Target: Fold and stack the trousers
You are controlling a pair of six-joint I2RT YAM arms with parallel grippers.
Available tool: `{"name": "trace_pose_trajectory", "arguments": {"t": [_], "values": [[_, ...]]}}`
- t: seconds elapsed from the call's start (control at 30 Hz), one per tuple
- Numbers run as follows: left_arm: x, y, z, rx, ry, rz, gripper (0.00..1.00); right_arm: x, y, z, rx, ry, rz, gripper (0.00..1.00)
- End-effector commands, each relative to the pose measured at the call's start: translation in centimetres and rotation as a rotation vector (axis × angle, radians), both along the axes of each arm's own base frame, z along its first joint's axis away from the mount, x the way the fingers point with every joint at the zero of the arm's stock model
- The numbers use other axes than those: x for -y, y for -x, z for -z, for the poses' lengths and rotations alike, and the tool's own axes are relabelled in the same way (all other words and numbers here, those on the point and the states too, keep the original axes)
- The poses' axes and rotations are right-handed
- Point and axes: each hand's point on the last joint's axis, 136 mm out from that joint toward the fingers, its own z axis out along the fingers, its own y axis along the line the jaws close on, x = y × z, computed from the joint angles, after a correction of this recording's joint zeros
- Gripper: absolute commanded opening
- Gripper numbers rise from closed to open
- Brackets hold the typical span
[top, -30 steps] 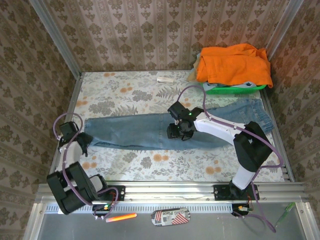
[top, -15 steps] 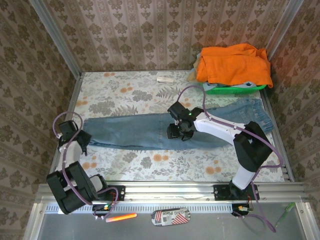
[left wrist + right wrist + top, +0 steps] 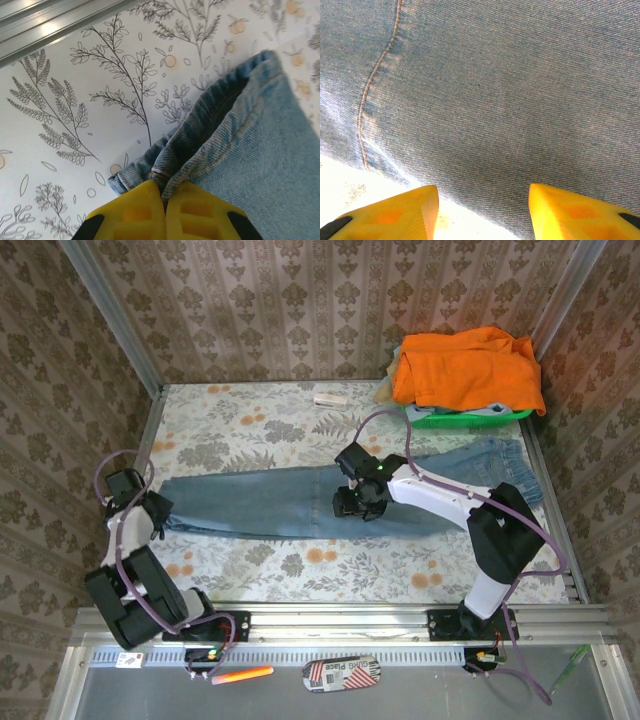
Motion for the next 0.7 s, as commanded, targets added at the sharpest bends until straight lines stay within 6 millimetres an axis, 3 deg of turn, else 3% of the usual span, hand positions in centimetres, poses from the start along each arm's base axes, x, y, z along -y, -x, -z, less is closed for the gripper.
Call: {"name": "trace_pose_trajectory", "arguments": {"t": [0.0, 0.1, 0.13, 0.27, 0.37, 0.43, 0.53, 0.67], "values": [[-1.7, -1.7, -0.8, 0.023, -0.063, 0.012, 0.05, 0.1, 0.6, -0.4, 0.008, -0.008, -0.015, 0.53], [-1.6, -2.2, -1.1, 0.020, -0.056, 0.035, 0.39, 0.6, 0.4, -0.6, 0.017, 0.001, -0.014, 0.54], [-1.4, -2.2, -1.6, 0.033, -0.057, 0.038, 0.56, 1.0, 0.2, -0.9, 0.023, 0.009, -0.010, 0.55], [1.0, -3.0, -7.0, 0.110, -0.161, 0.129, 0.77, 3.6, -1.0, -2.8, 0.072, 0.033, 0.032, 0.56], [4.2, -4.2, -11.1, 0.174, -0.190, 0.234, 0.82, 7.1, -2.2, -3.8, 0.089, 0.044, 0.115, 0.56], [8.6, -5.4, -11.8, 0.226, -0.137, 0.348, 0.82, 9.6, -2.6, -4.0, 0.088, 0.048, 0.181, 0.56], [16.6, -6.4, -10.4, 0.252, -0.068, 0.541, 0.81, 13.2, -2.4, -4.1, 0.084, 0.059, 0.281, 0.57], [24.5, -6.5, -6.1, 0.237, 0.020, 0.699, 0.79, 19.1, -0.6, -4.6, 0.079, 0.036, 0.480, 0.63]]}}
